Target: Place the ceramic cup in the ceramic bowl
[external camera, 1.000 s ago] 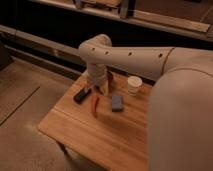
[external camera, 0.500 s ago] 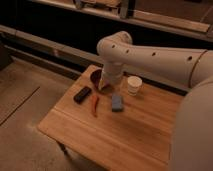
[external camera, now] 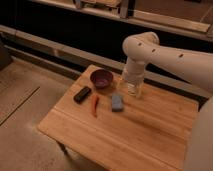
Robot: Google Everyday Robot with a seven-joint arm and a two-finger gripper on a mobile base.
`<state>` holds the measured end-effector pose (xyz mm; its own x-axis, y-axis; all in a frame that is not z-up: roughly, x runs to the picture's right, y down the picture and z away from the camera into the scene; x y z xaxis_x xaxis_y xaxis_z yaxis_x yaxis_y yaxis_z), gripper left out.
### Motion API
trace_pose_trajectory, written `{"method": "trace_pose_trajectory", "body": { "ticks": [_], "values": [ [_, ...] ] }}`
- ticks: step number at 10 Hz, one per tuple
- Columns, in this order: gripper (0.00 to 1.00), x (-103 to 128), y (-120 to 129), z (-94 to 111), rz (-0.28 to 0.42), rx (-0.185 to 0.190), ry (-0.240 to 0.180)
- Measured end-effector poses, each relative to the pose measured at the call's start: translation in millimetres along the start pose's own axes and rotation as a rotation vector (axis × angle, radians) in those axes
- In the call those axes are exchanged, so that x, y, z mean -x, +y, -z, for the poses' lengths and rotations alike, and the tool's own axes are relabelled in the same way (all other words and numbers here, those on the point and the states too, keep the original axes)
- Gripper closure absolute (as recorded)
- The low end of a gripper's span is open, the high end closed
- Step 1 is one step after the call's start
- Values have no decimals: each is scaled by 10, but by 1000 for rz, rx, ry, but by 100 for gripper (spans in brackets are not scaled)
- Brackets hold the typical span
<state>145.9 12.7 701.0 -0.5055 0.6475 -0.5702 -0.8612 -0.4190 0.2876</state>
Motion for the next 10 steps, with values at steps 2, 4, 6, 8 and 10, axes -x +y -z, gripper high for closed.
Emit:
{"method": "trace_pose_trajectory", "body": {
  "ticks": [2,4,6,8,10],
  "values": [
    [35,70,-144,22,-23,-5,1],
    [35,61,-82,21,-14,3,-1],
    [35,64,-95,15,-18,2,2],
    [35,309,-150,85,-82,-10,-32],
    [35,754,-368,245,-181,-56,-107]
  ]
}}
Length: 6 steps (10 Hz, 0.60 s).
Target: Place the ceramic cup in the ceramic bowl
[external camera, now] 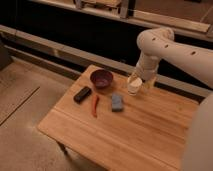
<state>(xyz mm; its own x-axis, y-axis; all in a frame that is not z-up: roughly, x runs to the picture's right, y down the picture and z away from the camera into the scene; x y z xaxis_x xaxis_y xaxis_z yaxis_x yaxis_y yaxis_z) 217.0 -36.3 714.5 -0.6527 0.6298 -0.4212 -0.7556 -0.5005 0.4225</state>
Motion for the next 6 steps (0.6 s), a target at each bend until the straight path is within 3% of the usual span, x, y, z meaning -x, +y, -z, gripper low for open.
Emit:
{"method": "trace_pose_trajectory", "body": {
  "ticks": [3,6],
  "values": [
    [35,294,140,78,-15,-20,-56],
    [35,317,377,-114,30,-3,-39]
  ]
}}
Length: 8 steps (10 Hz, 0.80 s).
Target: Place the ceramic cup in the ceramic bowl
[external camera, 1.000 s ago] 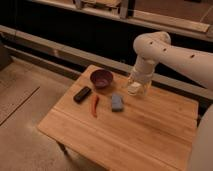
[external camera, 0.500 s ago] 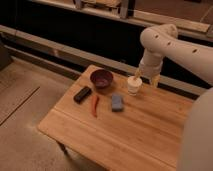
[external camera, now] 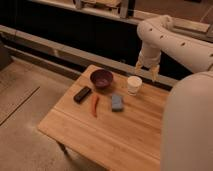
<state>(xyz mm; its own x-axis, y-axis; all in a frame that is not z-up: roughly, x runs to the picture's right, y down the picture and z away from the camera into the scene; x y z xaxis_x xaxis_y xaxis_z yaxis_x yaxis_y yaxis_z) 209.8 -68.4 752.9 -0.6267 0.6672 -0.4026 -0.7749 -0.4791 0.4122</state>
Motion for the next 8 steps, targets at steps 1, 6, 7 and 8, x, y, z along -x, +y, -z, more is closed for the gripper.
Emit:
{"method": "trace_pose_trajectory", "body": {
  "ticks": [1,6,7,8],
  "values": [
    [35,10,23,-71,5,2,7],
    [35,241,-30,-276,-15,6,25],
    [35,246,-36,-306,-17,3,31],
    [35,236,-38,-386,-22,1,46]
  ]
}}
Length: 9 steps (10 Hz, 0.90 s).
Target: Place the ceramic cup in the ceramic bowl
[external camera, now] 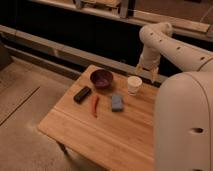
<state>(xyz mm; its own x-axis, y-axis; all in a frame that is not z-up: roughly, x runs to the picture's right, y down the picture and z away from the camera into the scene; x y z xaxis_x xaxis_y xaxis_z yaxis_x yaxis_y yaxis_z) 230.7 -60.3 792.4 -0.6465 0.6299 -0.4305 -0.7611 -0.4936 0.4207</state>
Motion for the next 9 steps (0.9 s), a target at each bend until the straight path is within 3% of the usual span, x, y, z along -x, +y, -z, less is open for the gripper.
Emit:
{"method": "trace_pose_trajectory", "body": {
  "ticks": [9],
  "values": [
    [35,-115,-57,-607,-36,-50,121]
  ]
}}
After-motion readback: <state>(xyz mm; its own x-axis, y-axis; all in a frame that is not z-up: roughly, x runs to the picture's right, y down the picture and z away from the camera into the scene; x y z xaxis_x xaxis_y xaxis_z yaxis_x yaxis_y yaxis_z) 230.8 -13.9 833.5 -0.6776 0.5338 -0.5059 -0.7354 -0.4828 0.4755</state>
